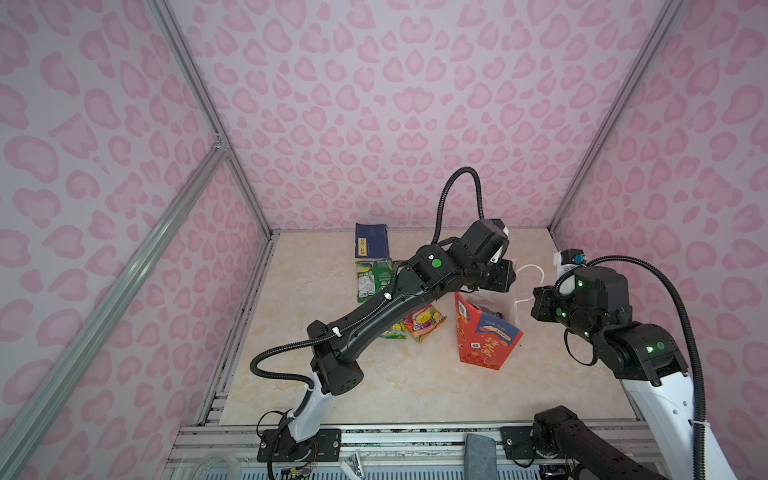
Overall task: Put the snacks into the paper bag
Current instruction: 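Open the left gripper to drop the purple packet into the bag, then withdraw the left gripper from the bag back to the snack pile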
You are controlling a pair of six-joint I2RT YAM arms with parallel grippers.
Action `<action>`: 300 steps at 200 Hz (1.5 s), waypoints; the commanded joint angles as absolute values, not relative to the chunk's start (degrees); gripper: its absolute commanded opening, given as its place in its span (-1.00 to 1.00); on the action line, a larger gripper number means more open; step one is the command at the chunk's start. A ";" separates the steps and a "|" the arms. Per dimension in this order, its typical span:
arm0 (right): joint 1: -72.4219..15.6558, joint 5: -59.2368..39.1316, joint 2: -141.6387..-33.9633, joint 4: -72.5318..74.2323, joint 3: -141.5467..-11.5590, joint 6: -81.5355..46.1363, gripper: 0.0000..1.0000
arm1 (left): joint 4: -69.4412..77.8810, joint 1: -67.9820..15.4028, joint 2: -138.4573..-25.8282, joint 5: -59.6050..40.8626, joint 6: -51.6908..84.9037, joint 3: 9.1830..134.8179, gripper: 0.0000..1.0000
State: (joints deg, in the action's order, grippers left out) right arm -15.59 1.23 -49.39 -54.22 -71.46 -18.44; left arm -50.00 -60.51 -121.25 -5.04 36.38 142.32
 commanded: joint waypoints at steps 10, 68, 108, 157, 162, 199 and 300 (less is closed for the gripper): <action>-15.60 1.52 -49.31 -53.61 -71.27 -18.78 -1.00 | -47.68 -60.60 -118.40 -8.20 36.05 142.99 -0.10; -15.57 2.72 -48.86 -53.00 -71.02 -19.49 -0.74 | -48.98 -60.72 -112.32 -9.58 30.40 142.61 0.47; -15.60 5.71 -49.13 -54.28 -72.61 -20.21 0.21 | -50.45 -60.69 -106.45 -7.94 26.19 139.06 0.65; -16.31 9.78 -49.42 -57.59 -74.02 -20.81 0.94 | -48.43 -60.59 -94.93 -1.72 21.73 126.25 0.97; -16.76 9.80 -49.25 -57.51 -73.52 -21.35 0.95 | -47.76 -60.60 -93.40 -0.73 21.42 124.26 0.96; -24.81 16.51 -49.25 -54.97 -67.63 -25.57 0.95 | -41.49 -59.80 -81.51 8.50 21.35 106.79 0.96; -26.95 21.69 -52.86 -49.48 -63.45 -30.52 -0.30 | -37.51 -52.19 -56.84 18.33 27.62 70.03 0.95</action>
